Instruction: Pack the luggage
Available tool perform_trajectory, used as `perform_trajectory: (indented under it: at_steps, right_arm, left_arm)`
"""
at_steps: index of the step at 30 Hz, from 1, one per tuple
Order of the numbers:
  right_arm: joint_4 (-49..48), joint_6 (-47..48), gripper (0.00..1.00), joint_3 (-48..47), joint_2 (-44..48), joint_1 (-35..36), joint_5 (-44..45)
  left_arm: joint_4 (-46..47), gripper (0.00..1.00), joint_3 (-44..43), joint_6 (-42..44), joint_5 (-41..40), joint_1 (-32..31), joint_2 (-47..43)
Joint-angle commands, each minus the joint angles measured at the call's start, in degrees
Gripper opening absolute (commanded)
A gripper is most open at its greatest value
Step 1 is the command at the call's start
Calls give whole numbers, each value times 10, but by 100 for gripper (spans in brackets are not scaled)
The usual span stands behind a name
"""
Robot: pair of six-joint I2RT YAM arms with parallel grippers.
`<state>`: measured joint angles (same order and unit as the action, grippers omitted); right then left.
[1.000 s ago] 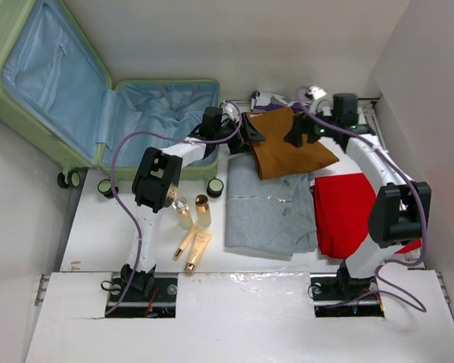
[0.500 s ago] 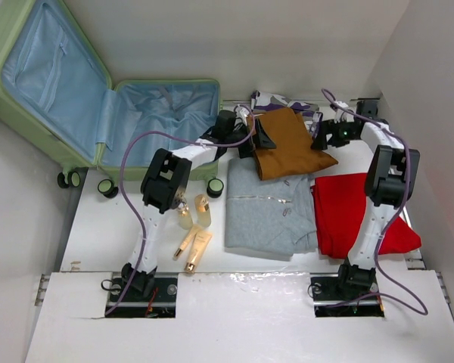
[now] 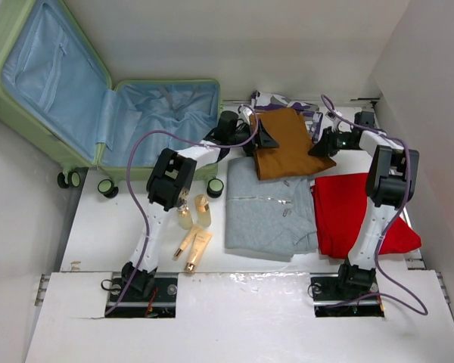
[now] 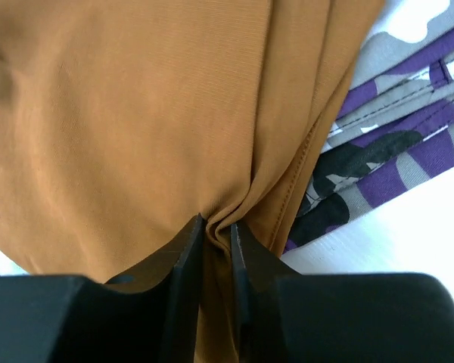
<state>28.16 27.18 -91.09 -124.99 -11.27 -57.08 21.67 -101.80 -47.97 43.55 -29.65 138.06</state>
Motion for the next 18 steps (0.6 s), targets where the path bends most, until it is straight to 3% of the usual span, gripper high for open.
perform_trajectory:
  at_steps: [1,4,5,9,13,16,17,18]
  right_arm:
    - [27,29,23,12,25,26,-74]
    - [39,29,23,12,46,26,-74]
    - [39,29,23,12,53,26,-63]
    - [51,35,24,12,99,0,-49]
    - [68,15,28,-7,157,-31,13]
    - [90,-13,31,-22,206,-47,104]
    - [90,-21,44,-30,218,-58,128]
    - [99,-35,51,-30,239,-63,150]
  left_arm:
    - [88,70,-28,-17,62,-18,5]
    - [109,13,-28,-22,73,-18,0]
    - [95,0,-28,-16,73,-18,-9]
    - [6,0,-50,33,53,-8,-41]
    - [-196,0,-144,178,-17,-1,-65]
    - [-279,0,-200,280,-73,-1,-79]
    - [-322,0,-236,303,-87,-1,-84]
    - [-340,0,-250,342,-101,-1,-84]
